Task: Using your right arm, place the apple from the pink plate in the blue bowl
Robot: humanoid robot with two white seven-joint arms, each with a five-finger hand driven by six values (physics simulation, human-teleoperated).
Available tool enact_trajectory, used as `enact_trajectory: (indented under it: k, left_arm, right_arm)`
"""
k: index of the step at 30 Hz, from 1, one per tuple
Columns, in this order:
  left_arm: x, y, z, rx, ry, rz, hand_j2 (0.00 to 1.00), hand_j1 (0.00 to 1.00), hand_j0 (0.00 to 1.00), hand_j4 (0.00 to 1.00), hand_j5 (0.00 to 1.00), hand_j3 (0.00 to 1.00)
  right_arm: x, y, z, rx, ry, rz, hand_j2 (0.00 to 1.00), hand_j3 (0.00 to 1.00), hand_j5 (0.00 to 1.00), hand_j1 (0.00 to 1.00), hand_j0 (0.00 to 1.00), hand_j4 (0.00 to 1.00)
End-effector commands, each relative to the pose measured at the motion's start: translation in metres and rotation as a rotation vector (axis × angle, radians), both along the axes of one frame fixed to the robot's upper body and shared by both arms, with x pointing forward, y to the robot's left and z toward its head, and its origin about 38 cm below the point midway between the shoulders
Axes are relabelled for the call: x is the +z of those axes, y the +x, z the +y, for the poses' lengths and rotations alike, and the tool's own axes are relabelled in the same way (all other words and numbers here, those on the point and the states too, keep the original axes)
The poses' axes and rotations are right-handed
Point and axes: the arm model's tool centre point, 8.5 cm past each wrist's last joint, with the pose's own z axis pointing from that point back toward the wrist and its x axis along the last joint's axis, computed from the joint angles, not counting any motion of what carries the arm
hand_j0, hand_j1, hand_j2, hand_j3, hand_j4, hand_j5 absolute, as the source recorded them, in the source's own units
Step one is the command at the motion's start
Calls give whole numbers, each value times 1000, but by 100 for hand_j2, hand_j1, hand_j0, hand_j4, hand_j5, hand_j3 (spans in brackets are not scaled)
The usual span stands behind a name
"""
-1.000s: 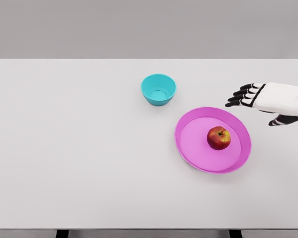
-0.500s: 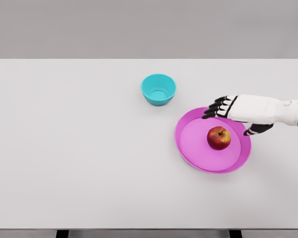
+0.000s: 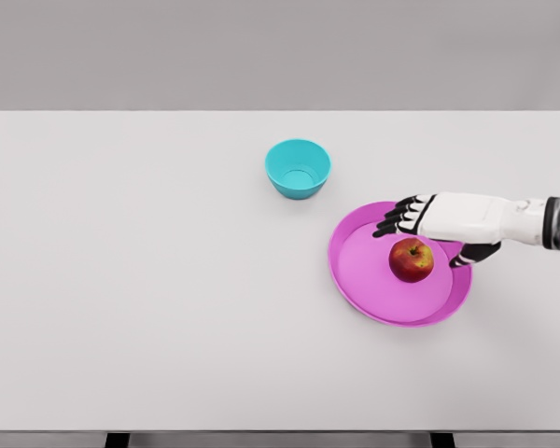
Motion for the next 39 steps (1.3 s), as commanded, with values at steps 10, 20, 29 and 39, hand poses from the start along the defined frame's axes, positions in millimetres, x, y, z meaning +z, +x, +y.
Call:
enact_trajectory:
  k: [10, 20, 29, 39]
  left_arm:
    - [0, 0, 0, 0, 0, -1, 100, 100, 100, 100, 100, 100]
    - [0, 0, 0, 1, 0, 0, 100, 100, 100, 100, 100, 100]
    - [0, 0, 0, 0, 0, -1, 100, 100, 100, 100, 100, 100]
    - [0, 0, 0, 0, 0, 0, 100, 100, 100, 100, 100, 100]
  right_arm:
    - [-22, 2, 0, -9, -15, 62, 100, 100, 100, 100, 100, 100]
    - [-29, 6, 5, -5, -22, 82, 100, 100, 100, 100, 100, 100]
    - [-32, 5, 6, 0, -27, 89, 100, 100, 100, 100, 100, 100]
    - [-34, 4, 8, 7, -30, 95, 95, 95, 95, 95, 95, 95]
